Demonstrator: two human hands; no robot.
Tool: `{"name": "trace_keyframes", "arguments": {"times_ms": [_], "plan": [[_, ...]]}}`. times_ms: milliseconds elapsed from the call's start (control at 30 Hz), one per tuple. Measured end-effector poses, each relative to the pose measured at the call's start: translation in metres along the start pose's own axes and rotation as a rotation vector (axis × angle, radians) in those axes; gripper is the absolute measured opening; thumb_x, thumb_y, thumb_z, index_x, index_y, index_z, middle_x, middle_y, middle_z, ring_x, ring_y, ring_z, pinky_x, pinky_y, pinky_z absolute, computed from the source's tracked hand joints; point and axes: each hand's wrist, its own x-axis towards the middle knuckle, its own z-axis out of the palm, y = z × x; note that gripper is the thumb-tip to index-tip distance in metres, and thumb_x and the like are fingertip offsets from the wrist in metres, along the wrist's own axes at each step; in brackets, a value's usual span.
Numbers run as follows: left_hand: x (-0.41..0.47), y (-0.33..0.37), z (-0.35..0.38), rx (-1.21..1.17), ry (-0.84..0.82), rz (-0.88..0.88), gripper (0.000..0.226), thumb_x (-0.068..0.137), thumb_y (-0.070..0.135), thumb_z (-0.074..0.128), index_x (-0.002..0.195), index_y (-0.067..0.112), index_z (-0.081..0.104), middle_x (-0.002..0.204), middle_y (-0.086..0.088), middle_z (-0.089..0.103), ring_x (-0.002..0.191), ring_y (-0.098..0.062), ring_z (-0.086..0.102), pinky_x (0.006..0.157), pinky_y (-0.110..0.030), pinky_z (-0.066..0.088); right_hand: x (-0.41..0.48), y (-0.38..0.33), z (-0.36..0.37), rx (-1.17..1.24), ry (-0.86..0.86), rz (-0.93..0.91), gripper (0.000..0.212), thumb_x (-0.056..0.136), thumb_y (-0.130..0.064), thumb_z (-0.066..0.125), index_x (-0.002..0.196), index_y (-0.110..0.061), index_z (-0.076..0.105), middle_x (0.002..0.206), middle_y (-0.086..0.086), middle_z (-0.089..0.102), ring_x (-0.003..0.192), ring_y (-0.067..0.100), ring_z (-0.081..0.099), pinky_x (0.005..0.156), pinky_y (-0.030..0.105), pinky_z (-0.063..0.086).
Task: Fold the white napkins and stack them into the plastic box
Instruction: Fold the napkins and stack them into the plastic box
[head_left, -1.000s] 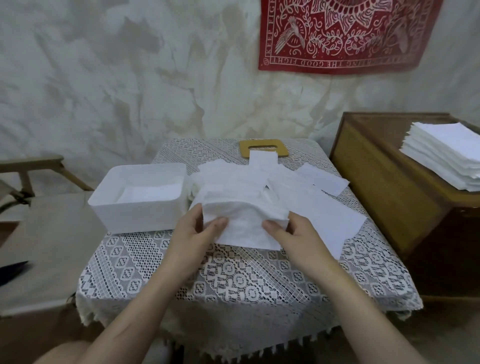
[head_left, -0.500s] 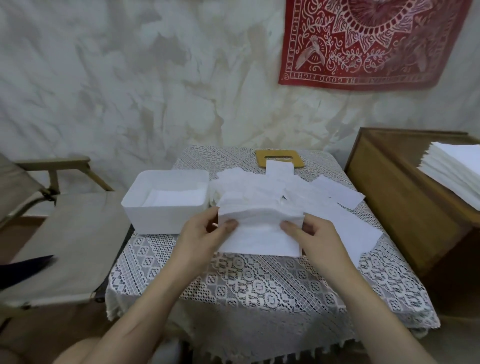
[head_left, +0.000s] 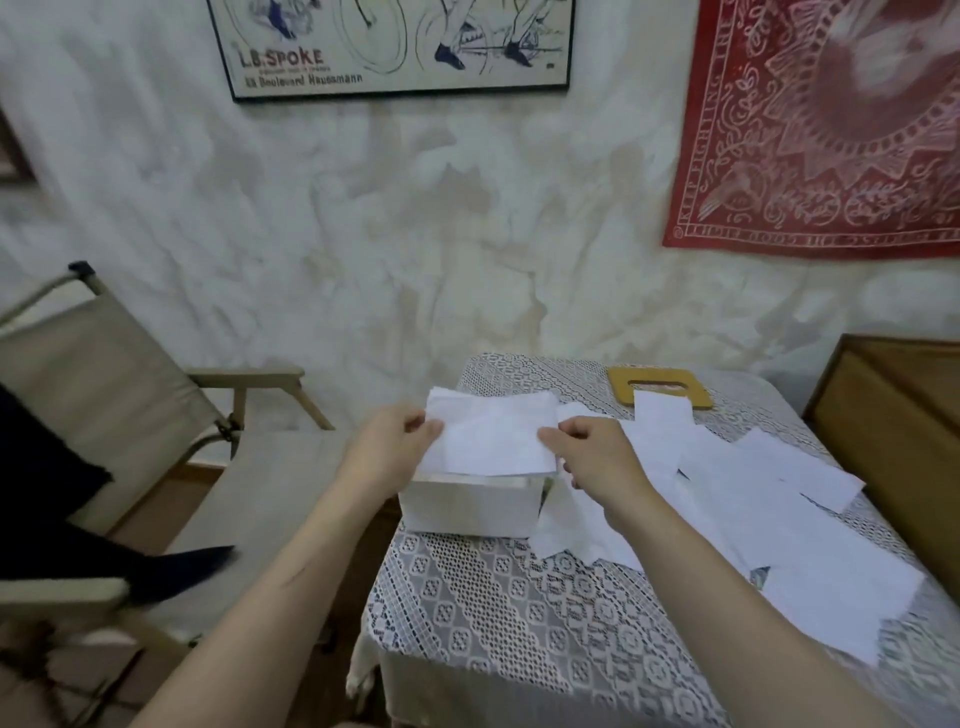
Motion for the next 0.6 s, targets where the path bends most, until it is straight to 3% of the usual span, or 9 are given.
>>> {"name": "trace_keyframes", "arguments": {"times_ms": [67,167,233,367,467,600], "plan": [[0.009,-0.009,0.000,0.026,0.000,-0.036,0.041,0.099,0.033,0.064,0.066,0.016,0.049,0.057,0.002,0.040,0.056,-0.018,0.039,0.056,-0.036,0.024,0.007,0.002,0.009,-0.059,0.031,0.009,0.033,0.092,-0.032,0.071,0.066,-0.016,0.060,0.058,-0.006,0.054,0.054,0.009,0.053,0.069,0.033,0.040],[0.017,-0.024,0.002,0.074,0.020,-0.094,0.042,0.096,0.040,0.067,0.066,0.014,0.058,0.056,0.002,0.049,0.059,-0.019,0.048,0.056,-0.034,0.029,0.012,0.004,0.018,-0.152,0.056,0.013,0.039,0.091,-0.036,0.072,0.060,-0.020,0.054,0.061,-0.006,0.055,0.064,0.017,0.052,0.067,0.032,0.039],[0.018,-0.031,0.003,0.123,0.043,-0.109,0.041,0.096,0.044,0.066,0.071,0.011,0.064,0.059,0.003,0.055,0.061,-0.014,0.053,0.056,-0.032,0.032,0.013,0.004,0.023,-0.243,0.056,-0.012,0.033,0.093,-0.035,0.070,0.067,-0.016,0.063,0.069,-0.005,0.061,0.069,0.017,0.055,0.065,0.031,0.039],[0.017,-0.036,0.006,0.183,0.074,-0.092,0.039,0.095,0.045,0.066,0.074,0.011,0.066,0.062,0.002,0.060,0.062,-0.011,0.055,0.055,-0.030,0.033,0.020,0.009,0.033,-0.417,0.078,-0.093,0.024,0.095,-0.036,0.063,0.074,-0.024,0.067,0.109,-0.002,0.065,0.089,0.017,0.060,0.073,0.029,0.039],[0.017,-0.037,0.007,0.233,0.096,-0.051,0.037,0.094,0.044,0.068,0.070,0.015,0.065,0.062,0.004,0.061,0.063,-0.009,0.056,0.054,-0.029,0.033,0.023,0.013,0.038,-0.508,0.082,-0.115,0.026,0.093,-0.036,0.060,0.071,-0.024,0.066,0.111,0.000,0.063,0.089,0.018,0.063,0.069,0.029,0.039],[0.017,-0.037,0.010,0.243,0.091,-0.041,0.033,0.091,0.043,0.070,0.067,0.022,0.061,0.065,0.008,0.061,0.065,-0.010,0.057,0.054,-0.030,0.033,0.021,0.015,0.039,-0.590,0.069,-0.118,0.021,0.095,-0.034,0.058,0.083,-0.020,0.068,0.116,0.001,0.054,0.092,0.021,0.061,0.074,0.030,0.043]]}}
